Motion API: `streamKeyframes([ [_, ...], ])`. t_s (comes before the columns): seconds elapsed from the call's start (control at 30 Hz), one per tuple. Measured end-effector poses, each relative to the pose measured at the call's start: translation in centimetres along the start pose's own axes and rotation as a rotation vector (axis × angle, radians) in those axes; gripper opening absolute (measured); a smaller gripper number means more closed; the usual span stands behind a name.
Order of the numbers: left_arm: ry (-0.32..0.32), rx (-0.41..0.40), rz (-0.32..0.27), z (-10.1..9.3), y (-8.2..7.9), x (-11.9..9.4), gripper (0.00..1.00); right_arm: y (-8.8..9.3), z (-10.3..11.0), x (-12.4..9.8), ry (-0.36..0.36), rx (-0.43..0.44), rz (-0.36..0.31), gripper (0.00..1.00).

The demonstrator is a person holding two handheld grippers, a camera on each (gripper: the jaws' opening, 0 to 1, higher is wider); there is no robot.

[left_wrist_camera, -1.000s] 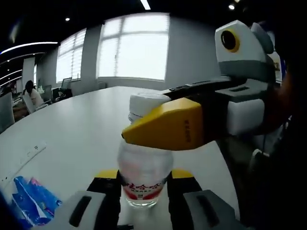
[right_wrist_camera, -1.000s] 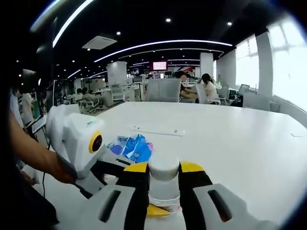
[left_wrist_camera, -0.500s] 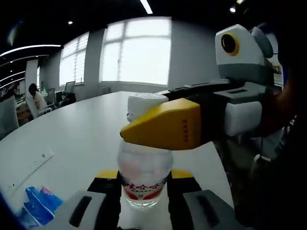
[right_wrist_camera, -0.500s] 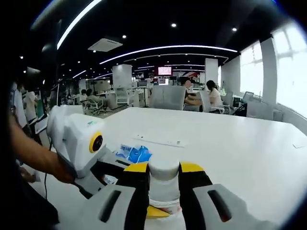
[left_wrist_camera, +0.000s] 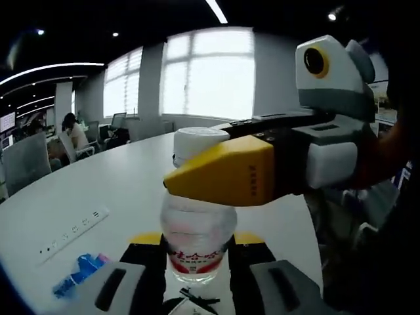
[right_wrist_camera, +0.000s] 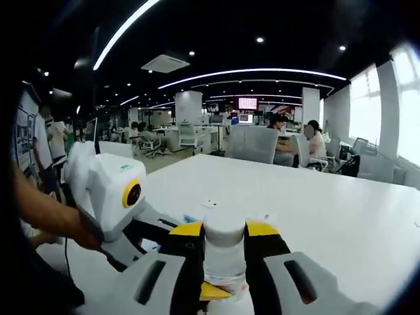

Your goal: Arrange the tabletop items into an orderly group along one side of the table until the central work area is clear of visible clutter.

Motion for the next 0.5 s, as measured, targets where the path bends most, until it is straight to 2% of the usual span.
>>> streamKeyframes([
  [0.1,-0.025,-0.008,0.003,1.4,0.4,-0.7,0.34,-0.8,0.7,1.0,-0.036,-0.007,-0.004,0.17],
  [0.5,-0.180,-0.068,-0.010,5.5,0.0,-5.3,0.34,-4.3,4.0,5.4,-0.195,-0.057,-0.027,0.17],
])
Point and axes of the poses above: the point that each gripper's makers call its tool centre point, and the gripper's own axes: x roughly forward along the fingers, z roughly to its left, y roughly out of its underside, the point moved 7 cm from there along -x, roughly backward along the fingers, and after that the axes turned 1 degree about x, right-handed, at the moved point
